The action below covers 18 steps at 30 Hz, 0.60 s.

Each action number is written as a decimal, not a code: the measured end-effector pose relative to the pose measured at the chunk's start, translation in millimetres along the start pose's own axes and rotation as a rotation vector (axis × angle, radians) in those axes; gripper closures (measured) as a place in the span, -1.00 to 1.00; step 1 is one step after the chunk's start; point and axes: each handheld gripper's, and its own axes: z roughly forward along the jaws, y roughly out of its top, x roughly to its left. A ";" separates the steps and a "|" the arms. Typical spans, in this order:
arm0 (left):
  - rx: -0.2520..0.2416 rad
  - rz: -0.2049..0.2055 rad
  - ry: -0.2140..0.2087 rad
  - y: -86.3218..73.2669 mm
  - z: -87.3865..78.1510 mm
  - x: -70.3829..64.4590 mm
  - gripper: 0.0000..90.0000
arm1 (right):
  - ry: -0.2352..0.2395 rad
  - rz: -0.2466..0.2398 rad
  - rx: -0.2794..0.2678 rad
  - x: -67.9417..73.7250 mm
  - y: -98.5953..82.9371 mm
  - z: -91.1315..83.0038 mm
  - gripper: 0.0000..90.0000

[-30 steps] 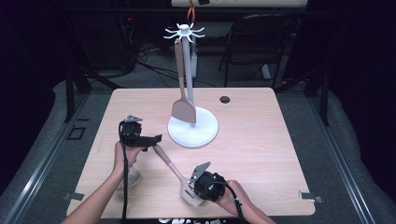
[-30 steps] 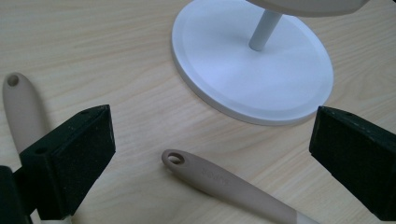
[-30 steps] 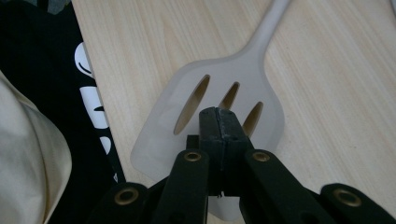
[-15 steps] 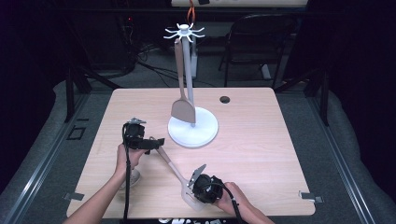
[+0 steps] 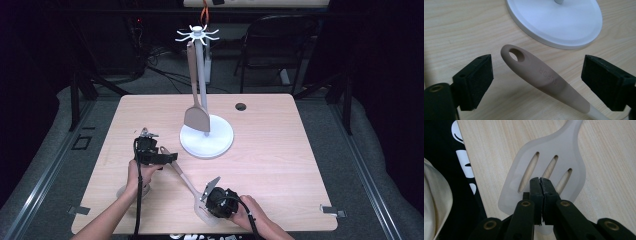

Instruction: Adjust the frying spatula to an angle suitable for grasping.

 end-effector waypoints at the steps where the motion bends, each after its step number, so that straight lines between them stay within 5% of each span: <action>1: 0.013 -0.001 -0.005 -0.4 1.6 -0.5 -0.68 | 0.001 -0.001 0.000 -0.1 0.0 0.0 0.98; 7: 0.026 0.003 -0.008 -2.2 9.4 -4.1 -0.50 | 0.006 -0.002 -0.001 -0.5 -0.1 0.0 0.97; 13: 0.041 0.000 0.045 -3.5 12.9 -9.0 -0.22 | 0.015 -0.002 -0.003 -1.1 -0.3 0.0 0.94; 18: 0.018 -0.020 0.018 -4.4 11.7 -6.1 -0.12 | 0.024 -0.003 -0.006 -2.1 0.0 0.3 0.92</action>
